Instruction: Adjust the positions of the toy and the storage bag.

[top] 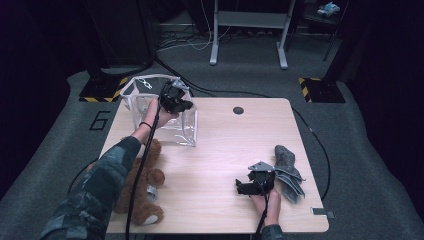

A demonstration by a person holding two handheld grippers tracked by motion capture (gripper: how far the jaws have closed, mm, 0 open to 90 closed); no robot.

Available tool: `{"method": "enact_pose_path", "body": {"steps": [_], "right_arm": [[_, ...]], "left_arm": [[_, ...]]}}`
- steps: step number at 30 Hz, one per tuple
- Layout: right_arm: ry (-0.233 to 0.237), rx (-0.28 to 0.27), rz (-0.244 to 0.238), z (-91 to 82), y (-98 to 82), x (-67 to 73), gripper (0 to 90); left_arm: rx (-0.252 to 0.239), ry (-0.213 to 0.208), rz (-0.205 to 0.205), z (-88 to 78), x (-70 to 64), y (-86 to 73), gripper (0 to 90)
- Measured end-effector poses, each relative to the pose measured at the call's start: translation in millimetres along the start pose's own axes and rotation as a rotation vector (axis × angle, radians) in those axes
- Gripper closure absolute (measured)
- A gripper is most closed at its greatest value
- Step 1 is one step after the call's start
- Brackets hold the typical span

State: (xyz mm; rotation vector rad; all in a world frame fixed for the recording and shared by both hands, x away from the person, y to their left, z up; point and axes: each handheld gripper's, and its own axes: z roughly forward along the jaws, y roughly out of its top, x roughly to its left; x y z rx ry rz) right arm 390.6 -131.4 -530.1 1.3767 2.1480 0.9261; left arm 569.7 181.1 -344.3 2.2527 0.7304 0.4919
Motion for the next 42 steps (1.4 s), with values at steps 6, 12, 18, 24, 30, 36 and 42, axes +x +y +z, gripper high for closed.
{"method": "enact_pose_path", "body": {"steps": [6, 12, 18, 24, 30, 36, 42], "right_arm": [[0.001, 0.000, -0.002, -0.1, 0.0, 0.1, 3.6], [-0.001, 0.000, 0.000, 0.0, 0.0, 0.1, 3.6], [0.001, 0.000, -0.001, -0.1, 0.0, 0.2, 3.6], [0.001, -0.001, -0.007, 0.0, 0.0, -0.5, 3.9], [0.000, 0.001, 0.000, -0.2, 0.0, 0.0, 3.9], [0.009, 0.002, -0.012, -0.2, 0.0, -0.8, 3.9], [0.009, 0.002, -0.013, -0.2, 0.0, -0.9, 3.8]], "left_arm": [[-0.011, -0.043, 0.010, 1.2, -6.4, 3.3, 87.4], [-0.020, -0.073, 0.021, 3.7, -15.0, 7.6, 87.4], [-0.032, -0.094, 0.024, 5.8, -20.1, 9.1, 86.0], [-0.021, -0.065, -0.051, 0.8, -6.4, 1.9, 53.6], [-0.066, -0.015, -0.124, -17.5, 14.6, -8.4, 30.9], [-0.125, 0.078, -0.198, -39.7, 37.5, -19.5, 28.4], [-0.115, 0.201, -0.267, -57.3, 63.5, -33.8, 27.3]]}}
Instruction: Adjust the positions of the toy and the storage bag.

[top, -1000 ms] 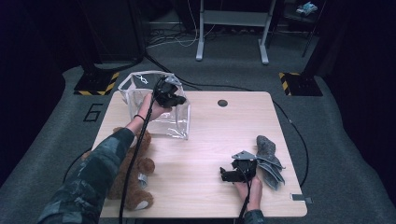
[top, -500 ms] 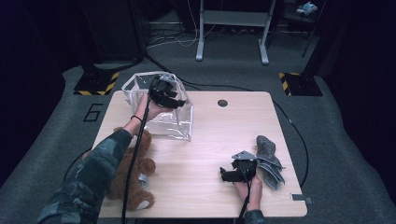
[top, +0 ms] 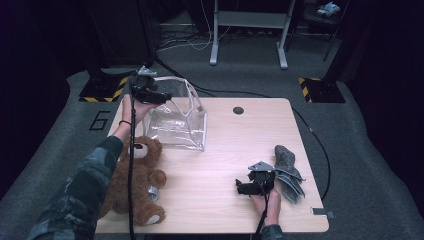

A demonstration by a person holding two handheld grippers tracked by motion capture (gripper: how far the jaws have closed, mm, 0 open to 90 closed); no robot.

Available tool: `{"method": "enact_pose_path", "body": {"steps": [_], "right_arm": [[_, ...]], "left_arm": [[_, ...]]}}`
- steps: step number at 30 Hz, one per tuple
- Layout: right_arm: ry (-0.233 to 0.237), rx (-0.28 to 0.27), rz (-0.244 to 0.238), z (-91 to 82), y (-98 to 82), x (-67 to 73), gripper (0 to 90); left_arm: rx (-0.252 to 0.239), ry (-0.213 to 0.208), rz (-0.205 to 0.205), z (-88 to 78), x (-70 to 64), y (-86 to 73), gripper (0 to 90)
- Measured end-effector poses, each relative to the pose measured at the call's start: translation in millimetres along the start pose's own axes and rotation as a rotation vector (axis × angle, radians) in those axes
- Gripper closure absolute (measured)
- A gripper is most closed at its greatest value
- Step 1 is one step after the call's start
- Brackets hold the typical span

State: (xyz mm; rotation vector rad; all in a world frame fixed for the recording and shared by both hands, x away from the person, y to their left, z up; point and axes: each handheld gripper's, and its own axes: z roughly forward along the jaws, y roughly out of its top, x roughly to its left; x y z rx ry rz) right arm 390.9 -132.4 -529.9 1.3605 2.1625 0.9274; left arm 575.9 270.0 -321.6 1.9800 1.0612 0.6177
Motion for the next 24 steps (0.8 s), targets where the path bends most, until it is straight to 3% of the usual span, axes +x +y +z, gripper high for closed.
{"method": "enact_pose_path", "body": {"steps": [2, 6, 10, 11, 15, 20, 24], "right_arm": [[0.000, 0.000, 0.001, 0.0, 0.0, 0.0, 3.9], [0.000, 0.000, 0.000, 0.0, 0.0, 0.0, 3.9], [-0.002, 0.000, -0.001, 0.1, 0.0, -0.2, 3.9], [0.001, 0.000, 0.000, 0.1, 0.0, -0.1, 3.9], [0.002, -0.001, -0.002, 0.1, 0.0, -0.3, 3.9], [0.001, -0.001, -0.001, 0.1, 0.0, -0.2, 3.9], [-0.002, -0.002, -0.001, 0.2, 0.0, -0.3, 3.9]], "left_arm": [[-0.020, 0.060, -0.050, -3.2, 11.4, -3.8, 27.3], [-0.026, 0.136, -0.101, -8.4, 30.3, -9.6, 28.0], [-0.005, 0.201, -0.149, -8.4, 43.9, -15.6, 28.4], [0.021, 0.209, -0.155, -7.5, 48.0, -18.2, 28.4], [0.059, 0.178, -0.199, -2.8, 56.1, -26.5, 26.9], [0.098, 0.130, -0.187, 1.3, 56.5, -33.5, 29.2], [0.089, 0.106, -0.191, 1.1, 55.0, -38.7, 33.8]]}}
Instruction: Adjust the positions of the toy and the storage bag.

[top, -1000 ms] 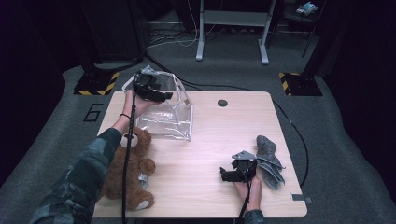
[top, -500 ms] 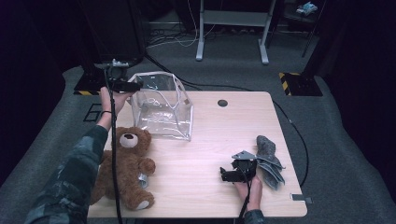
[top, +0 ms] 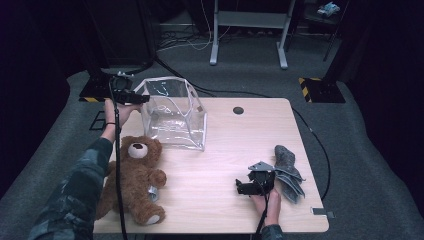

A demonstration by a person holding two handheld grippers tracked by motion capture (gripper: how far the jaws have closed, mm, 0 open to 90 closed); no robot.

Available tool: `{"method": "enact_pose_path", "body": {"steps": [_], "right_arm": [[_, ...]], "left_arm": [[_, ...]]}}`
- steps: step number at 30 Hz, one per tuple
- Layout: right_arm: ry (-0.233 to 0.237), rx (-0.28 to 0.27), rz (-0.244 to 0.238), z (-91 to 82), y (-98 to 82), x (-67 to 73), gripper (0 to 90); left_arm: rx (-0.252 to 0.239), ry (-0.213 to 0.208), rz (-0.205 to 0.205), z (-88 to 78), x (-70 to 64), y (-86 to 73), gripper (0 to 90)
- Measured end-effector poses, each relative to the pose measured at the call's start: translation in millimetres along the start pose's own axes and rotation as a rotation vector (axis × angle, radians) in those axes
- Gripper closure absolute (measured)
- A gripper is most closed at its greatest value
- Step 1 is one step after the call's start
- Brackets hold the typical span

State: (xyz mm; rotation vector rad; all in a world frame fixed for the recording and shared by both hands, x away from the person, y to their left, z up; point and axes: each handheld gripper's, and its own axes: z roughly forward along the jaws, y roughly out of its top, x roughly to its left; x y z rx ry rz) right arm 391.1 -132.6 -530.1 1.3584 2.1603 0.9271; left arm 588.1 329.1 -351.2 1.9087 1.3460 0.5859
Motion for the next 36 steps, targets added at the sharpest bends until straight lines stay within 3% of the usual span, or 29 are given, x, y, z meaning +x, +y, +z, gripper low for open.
{"method": "enact_pose_path", "body": {"steps": [6, 10, 13, 16, 21, 24, 27, 29, 32, 36], "right_arm": [[0.003, 0.001, -0.001, -0.1, 0.0, 0.1, 3.8], [-0.001, 0.001, 0.001, -0.1, 0.0, 0.0, 3.8], [-0.001, 0.001, 0.001, -0.1, 0.0, 0.0, 3.9], [-0.002, 0.000, 0.001, 0.0, 0.0, -0.1, 3.9], [-0.002, 0.003, 0.006, -0.2, 0.0, 0.2, 3.9], [-0.002, 0.003, 0.005, -0.2, 0.0, 0.2, 3.9], [-0.002, 0.001, 0.003, 0.0, 0.0, 0.0, 3.9], [-0.002, 0.003, 0.005, -0.2, 0.0, 0.1, 3.9], [-0.002, 0.003, 0.005, -0.3, 0.0, 0.1, 3.9], [-0.005, 0.001, 0.009, 0.0, 0.0, 0.4, 3.9]], "left_arm": [[0.000, 0.003, 0.039, -2.4, -4.1, -4.6, 57.2], [-0.011, -0.026, 0.044, -1.0, -7.5, -4.6, 71.3], [-0.018, -0.068, 0.052, 0.4, -11.7, -3.4, 77.0], [-0.025, -0.102, 0.043, 2.2, -15.8, -3.0, 78.5], [-0.021, -0.117, 0.096, 5.0, -25.5, 0.4, 79.4], [-0.023, -0.136, 0.106, 6.6, -31.3, 1.8, 79.8], [-0.029, -0.156, 0.110, 8.8, -40.1, 2.9, 80.0], [-0.012, -0.168, 0.142, 9.2, -46.6, 4.5, 80.0], [-0.019, -0.190, 0.155, 11.0, -57.2, 5.5, 80.1], [-0.024, -0.240, 0.171, 12.1, -73.3, 5.9, 80.0]]}}
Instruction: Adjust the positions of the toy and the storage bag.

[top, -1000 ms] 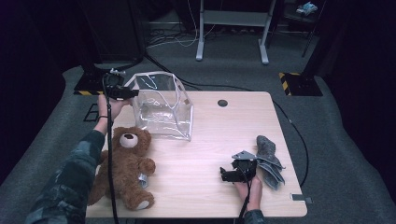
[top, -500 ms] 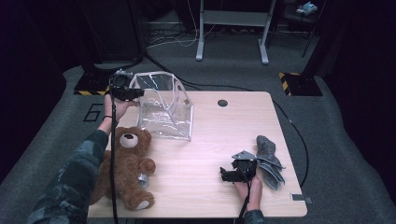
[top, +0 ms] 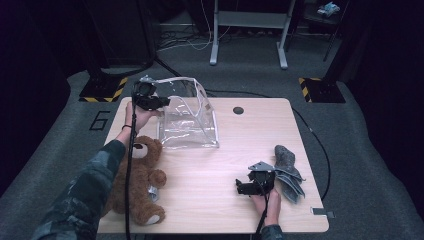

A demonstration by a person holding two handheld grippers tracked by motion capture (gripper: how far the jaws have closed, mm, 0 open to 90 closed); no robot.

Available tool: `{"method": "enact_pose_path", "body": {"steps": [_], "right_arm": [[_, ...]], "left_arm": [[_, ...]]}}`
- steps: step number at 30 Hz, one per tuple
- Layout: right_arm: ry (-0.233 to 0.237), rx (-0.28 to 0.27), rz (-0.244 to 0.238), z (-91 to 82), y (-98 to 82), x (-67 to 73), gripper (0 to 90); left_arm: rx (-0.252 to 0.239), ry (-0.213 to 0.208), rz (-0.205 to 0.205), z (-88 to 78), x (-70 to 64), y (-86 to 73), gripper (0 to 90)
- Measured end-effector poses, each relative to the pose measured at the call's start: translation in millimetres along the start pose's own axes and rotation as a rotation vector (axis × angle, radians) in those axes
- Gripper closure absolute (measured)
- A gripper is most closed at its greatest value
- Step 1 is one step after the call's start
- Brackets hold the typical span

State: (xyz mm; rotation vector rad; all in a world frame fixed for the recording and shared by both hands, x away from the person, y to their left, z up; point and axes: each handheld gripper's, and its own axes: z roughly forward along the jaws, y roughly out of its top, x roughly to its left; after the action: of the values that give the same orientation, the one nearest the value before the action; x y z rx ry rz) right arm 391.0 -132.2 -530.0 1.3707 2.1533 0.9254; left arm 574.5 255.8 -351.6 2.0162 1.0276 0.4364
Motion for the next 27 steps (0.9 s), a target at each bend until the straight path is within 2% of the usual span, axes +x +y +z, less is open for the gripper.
{"method": "enact_pose_path", "body": {"steps": [5, 9, 10, 11, 14, 16, 18, 19, 21, 24, 27], "right_arm": [[0.004, 0.002, 0.000, -0.3, 0.0, -0.2, 3.9], [0.005, 0.001, -0.002, -0.1, 0.0, -0.6, 3.9], [0.004, 0.001, -0.002, -0.1, 0.0, -0.6, 3.9], [0.004, 0.001, -0.002, -0.1, 0.1, -0.7, 4.0], [0.003, 0.001, 0.000, -0.1, 0.1, -0.5, 4.0], [0.002, 0.001, 0.004, 0.1, 0.4, -0.7, 4.3], [0.005, 0.002, 0.008, -0.2, 0.5, -1.4, 4.7], [0.000, 0.000, 0.014, 0.1, 0.6, -1.0, 4.7], [-0.007, -0.001, 0.007, -0.1, 0.3, -0.6, 4.6], [-0.007, 0.000, 0.006, -0.2, 0.1, -0.4, 4.6], [-0.007, -0.001, 0.006, -0.6, -0.1, 0.3, 5.0]], "left_arm": [[-0.002, -0.044, 0.004, 2.5, -10.4, 1.1, 79.8], [-0.011, -0.044, -0.011, 2.0, -10.5, 0.6, 78.8], [-0.008, -0.042, -0.014, 0.8, -8.2, 0.5, 77.4], [-0.009, -0.037, -0.031, 0.4, -6.2, 0.4, 71.0], [-0.024, 0.012, -0.059, -4.9, 0.1, 0.1, 49.0], [-0.041, 0.049, -0.087, -10.9, 6.2, 0.6, 38.4], [-0.054, 0.090, -0.116, -16.5, 12.9, 0.8, 35.4], [-0.070, 0.122, -0.151, -18.1, 16.5, 0.4, 33.7], [-0.058, 0.191, -0.230, -18.6, 27.4, -2.5, 32.8], [-0.008, 0.236, -0.263, -14.6, 35.5, -6.1, 31.2], [0.047, 0.223, -0.298, -6.0, 40.9, -11.7, 29.8]]}}
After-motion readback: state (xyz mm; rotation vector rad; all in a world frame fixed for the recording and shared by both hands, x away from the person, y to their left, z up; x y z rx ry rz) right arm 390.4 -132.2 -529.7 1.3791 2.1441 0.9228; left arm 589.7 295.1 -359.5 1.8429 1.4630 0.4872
